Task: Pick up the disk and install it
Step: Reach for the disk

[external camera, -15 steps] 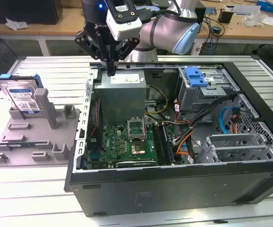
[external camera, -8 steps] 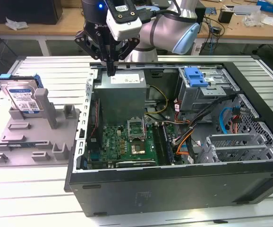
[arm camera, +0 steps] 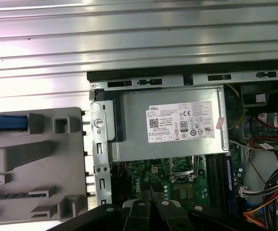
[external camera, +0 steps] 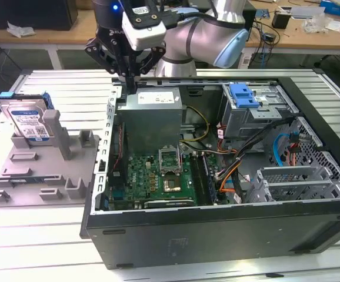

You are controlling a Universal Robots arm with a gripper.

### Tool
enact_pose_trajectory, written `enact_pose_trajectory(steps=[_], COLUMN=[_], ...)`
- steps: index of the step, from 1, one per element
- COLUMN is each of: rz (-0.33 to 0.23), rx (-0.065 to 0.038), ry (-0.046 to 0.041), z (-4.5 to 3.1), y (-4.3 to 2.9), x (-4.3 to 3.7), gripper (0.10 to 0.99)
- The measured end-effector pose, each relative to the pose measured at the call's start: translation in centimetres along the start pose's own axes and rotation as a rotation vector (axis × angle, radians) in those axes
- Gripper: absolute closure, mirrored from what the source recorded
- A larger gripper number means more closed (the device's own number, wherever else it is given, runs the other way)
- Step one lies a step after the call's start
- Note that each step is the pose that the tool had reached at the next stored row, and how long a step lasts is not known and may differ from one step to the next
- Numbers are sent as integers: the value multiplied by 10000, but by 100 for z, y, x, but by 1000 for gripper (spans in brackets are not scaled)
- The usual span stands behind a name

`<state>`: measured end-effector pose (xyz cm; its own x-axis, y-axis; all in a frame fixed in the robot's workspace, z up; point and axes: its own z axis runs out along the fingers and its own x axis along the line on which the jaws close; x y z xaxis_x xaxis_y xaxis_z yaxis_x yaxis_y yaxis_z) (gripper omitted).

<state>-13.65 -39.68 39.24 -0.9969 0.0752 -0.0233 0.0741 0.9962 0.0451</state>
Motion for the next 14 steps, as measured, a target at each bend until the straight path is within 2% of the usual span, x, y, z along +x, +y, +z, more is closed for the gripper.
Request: enact_pose_trajectory(steps=[2, 4, 8, 14], rz=[1, 0, 1, 0], rx=[1, 0, 0, 1], ry=[0, -1, 0, 0], z=[2, 7, 13, 32], y=[1, 14, 44, 126], x=[45, 145, 274, 548], gripper=[980, 980, 980, 980])
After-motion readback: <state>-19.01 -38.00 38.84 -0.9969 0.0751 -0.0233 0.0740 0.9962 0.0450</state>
